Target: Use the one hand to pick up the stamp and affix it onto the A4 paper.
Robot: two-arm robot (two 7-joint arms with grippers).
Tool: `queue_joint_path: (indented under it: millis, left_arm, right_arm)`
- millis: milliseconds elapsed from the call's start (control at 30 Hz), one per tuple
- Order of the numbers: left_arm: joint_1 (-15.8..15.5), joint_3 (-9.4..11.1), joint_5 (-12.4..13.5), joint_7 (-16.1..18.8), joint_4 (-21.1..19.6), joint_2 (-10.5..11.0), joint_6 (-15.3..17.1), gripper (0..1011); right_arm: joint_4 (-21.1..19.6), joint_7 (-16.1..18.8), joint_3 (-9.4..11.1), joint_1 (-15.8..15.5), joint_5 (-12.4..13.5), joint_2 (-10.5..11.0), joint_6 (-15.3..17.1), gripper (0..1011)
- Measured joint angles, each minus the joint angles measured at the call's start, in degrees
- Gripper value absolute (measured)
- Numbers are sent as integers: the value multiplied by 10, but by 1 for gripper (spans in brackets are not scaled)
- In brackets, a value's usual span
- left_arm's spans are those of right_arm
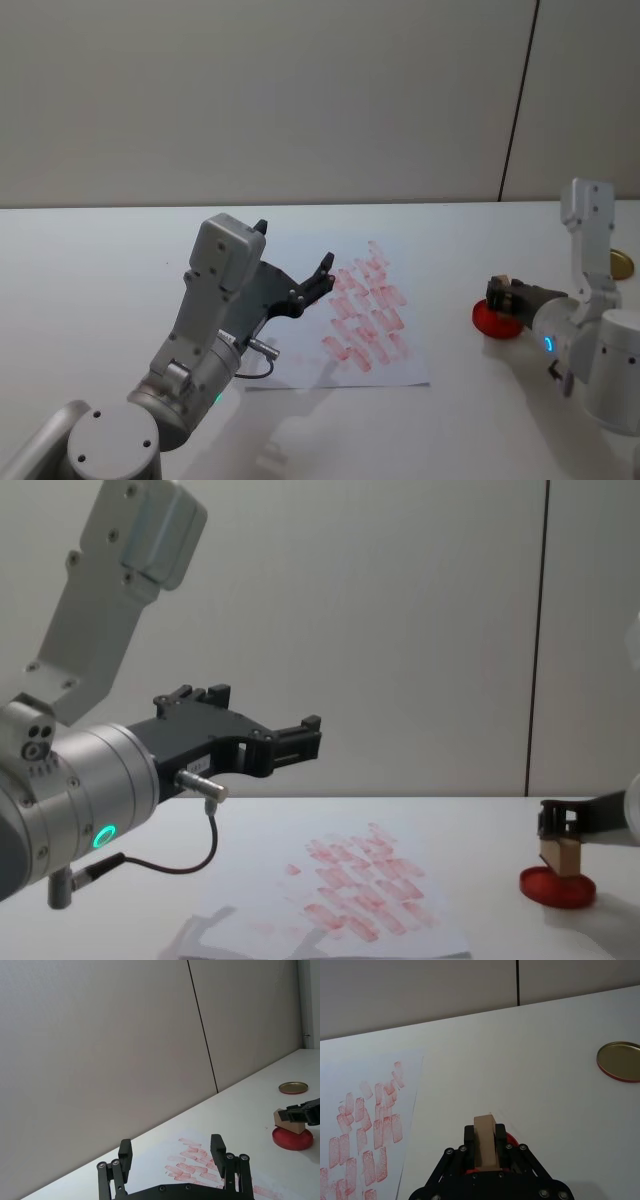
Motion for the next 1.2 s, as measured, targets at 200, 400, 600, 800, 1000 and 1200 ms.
queue_joint_path:
  millis: [200, 400, 600, 800, 1000, 1200]
  left_arm:
    - [0, 0, 0, 0, 0, 0, 0, 993]
    - [0, 0, 0, 0, 0, 0, 0, 993]
    - [0, 0, 0, 0, 0, 0, 0, 993]
    - [0, 0, 0, 0, 0, 0, 0, 993]
    - [0, 0, 0, 0, 0, 0, 0, 993]
    - [0, 0, 0, 0, 0, 0, 0, 993]
  right_arm:
    - [10, 4, 1, 5, -3, -2, -5, 386]
    - [10, 10, 0, 7, -7, -2, -10, 548]
    - [-2, 15, 0, 3, -14, -2, -20, 747]
    - [-26, 24, -2, -9, -27, 1, -42, 924]
    - [-54, 38, -3, -27, -44, 9, -73, 1001]
    - [-81, 54, -4, -47, -62, 18, -108, 1001]
